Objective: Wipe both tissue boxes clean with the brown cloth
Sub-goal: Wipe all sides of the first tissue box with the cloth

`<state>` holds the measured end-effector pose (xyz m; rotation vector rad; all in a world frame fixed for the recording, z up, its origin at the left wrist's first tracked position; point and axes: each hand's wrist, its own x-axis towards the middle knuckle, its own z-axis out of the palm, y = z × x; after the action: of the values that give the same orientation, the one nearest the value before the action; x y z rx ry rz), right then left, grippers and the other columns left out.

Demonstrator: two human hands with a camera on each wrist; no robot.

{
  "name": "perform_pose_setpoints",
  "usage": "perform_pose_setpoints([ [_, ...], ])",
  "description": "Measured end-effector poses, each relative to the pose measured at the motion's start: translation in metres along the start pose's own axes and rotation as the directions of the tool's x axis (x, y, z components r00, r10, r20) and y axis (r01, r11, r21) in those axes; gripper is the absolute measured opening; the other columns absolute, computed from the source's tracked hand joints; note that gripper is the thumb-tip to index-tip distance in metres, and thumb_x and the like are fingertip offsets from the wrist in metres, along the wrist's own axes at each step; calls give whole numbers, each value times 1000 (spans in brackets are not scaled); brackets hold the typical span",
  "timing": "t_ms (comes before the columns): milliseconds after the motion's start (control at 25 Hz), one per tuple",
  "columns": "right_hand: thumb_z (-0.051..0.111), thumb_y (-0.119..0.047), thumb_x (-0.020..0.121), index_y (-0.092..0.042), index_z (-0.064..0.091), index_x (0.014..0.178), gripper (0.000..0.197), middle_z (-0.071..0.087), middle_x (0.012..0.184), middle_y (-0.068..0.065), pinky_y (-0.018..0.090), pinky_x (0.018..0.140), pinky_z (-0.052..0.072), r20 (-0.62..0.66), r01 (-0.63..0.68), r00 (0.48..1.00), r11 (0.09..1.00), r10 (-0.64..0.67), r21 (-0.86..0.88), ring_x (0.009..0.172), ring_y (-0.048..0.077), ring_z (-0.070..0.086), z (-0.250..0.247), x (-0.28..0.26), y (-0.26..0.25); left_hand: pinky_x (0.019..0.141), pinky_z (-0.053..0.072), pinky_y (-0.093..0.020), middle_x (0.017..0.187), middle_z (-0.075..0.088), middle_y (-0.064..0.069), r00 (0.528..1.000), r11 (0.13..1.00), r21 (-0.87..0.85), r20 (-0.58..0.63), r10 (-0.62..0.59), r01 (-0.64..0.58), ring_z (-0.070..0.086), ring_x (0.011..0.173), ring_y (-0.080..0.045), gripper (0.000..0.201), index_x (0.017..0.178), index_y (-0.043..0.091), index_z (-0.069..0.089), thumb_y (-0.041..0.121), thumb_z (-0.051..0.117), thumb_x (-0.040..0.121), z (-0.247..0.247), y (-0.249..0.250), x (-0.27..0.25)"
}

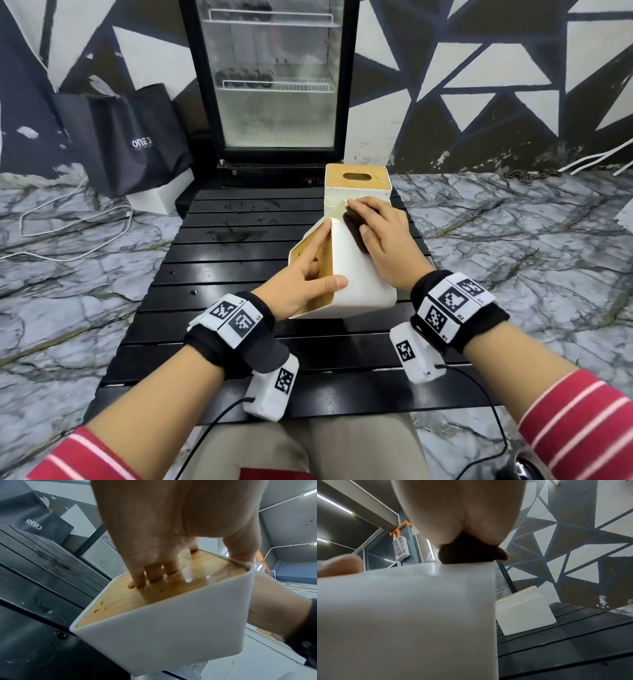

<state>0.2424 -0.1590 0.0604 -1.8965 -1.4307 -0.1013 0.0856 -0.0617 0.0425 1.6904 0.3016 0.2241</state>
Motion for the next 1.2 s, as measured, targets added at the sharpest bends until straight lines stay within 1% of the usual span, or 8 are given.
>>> perform_pose_setpoints([
  [200, 34, -8, 94, -22, 46, 131, 40, 44, 133, 2, 23, 99, 18, 64, -43, 997, 999, 44, -24, 121, 28, 34, -12, 13, 11, 100, 44, -31, 123, 63, -1, 999, 997, 68, 36, -27, 24, 59, 111, -15, 83, 123, 71, 14, 20, 62, 79, -13, -1, -8],
  [360, 36, -10, 93, -21, 52, 125, 38, 50, 125, -1, 19, 98, 28, 153, -87, 986, 992, 72, 88, 119, 19, 42, -34, 15, 10, 78, 50, -19, 113, 60, 15, 998, 978, 208, 54, -41, 29, 56, 98, -7, 81, 119, 72, 20, 15, 61, 80, -33, 9, -14],
  [480, 38, -5, 93, -21, 55, 122, 37, 51, 119, -7, 0, 89, 27, 179, -105, 981, 981, 75, 160, 115, 9, 45, -41, 9, -3, 93, 43, -22, 114, 46, 4, 997, 895, 442, -59, -39, 61, 51, 100, -13, 80, 127, 65, 21, 26, 59, 68, -48, 17, -17],
  [640, 38, -4, 92, -20, 56, 121, 37, 53, 115, -6, -4, 87, 27, 161, -80, 986, 968, 42, 236, 108, 3, 45, -33, 0, -26, 106, 34, -37, 126, 41, -3, 975, 743, 652, -222, 1, 148, 38, 124, -23, 91, 146, 40, 13, 45, 59, 68, -44, 20, -17],
  [800, 38, -5, 90, -18, 57, 120, 37, 54, 115, -4, -2, 90, 28, 174, -15, 984, 965, -32, 263, 108, 3, 47, -21, -5, -45, 105, 25, -36, 141, 22, -4, 946, 668, 714, -320, 47, 209, 22, 130, -26, 103, 142, 53, -4, 63, 68, 68, -13, 28, -16],
  [960, 39, -1, 90, -17, 60, 115, 37, 60, 112, -5, 2, 87, 36, 195, -112, 980, 933, 46, 342, 104, 0, 54, -24, -6, -47, 98, 29, -31, 138, 24, -1, 932, 712, 679, -350, 95, 182, 28, 126, -29, 87, 137, 55, 18, 55, 71, 69, -7, 29, -11],
  [1080, 37, 4, 90, -12, 62, 112, 36, 63, 101, -6, -2, 68, 37, 142, -240, 970, 884, 199, 400, 80, -16, 56, -43, -7, -32, 102, 36, -34, 133, 24, 6, 955, 772, 623, -285, 76, 125, 33, 124, -20, 94, 138, 51, 19, 47, 78, 66, -14, 21, -16],
  [1200, 36, 3, 90, -9, 61, 112, 36, 62, 103, 0, -3, 61, 37, 65, -342, 937, 871, 342, 352, 78, -8, 54, -59, -12, -8, 100, 36, -27, 130, 25, 9, 980, 805, 587, -196, 33, 90, 35, 117, -10, 99, 138, 45, 22, 38, 84, 61, -20, 12, -22],
])
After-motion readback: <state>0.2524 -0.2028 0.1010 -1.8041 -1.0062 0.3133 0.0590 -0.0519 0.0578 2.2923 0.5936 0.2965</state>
